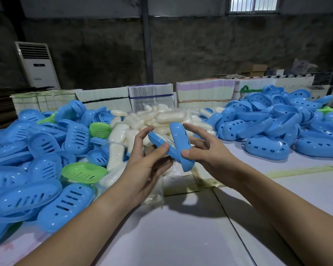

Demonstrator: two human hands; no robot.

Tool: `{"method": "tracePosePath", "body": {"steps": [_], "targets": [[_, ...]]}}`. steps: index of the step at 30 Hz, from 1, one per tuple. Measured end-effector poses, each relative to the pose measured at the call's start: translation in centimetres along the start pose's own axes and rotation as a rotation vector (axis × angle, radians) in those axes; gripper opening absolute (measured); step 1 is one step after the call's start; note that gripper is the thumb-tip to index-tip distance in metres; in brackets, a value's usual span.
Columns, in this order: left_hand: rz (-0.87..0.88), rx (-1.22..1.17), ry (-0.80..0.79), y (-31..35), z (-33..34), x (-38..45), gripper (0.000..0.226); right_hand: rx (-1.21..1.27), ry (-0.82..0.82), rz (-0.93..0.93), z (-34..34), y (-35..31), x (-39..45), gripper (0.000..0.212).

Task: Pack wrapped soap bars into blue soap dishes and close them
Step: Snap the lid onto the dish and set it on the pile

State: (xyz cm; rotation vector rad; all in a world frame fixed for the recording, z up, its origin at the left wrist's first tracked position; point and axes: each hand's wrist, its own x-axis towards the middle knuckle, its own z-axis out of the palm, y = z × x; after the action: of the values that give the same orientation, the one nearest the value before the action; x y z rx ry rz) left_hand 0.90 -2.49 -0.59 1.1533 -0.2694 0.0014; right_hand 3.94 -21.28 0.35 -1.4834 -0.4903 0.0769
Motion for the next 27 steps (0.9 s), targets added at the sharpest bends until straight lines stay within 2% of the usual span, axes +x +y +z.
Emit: {"method": "tracePosePath", "body": {"steps": [7,15,24,27], "targets": [[-0.018,0.106,-0.024,-0.20,-0.15,-0.05,0.067,-0.060,-0.057,-0.022,-0.15,0.01,-0.21,0.075],[-0.027,0.211,-0.093,-0.31,-0.65,-0.01,0.058,-0.073,-0.073,-0.008,-0.26,0.05,-0.14,0.085],[-0.017,0.255,-0.109,-0.26,-0.86,0.14,0.059,-0.108,-0.069,-0.016,-0.33,0.07,-0.25,0.072],[-0.009,0.286,-0.116,-0.17,-1.03,0.22,0.060,-0.103,-0.072,-0.024,-0.48,0.22,-0.17,0.075]]}}
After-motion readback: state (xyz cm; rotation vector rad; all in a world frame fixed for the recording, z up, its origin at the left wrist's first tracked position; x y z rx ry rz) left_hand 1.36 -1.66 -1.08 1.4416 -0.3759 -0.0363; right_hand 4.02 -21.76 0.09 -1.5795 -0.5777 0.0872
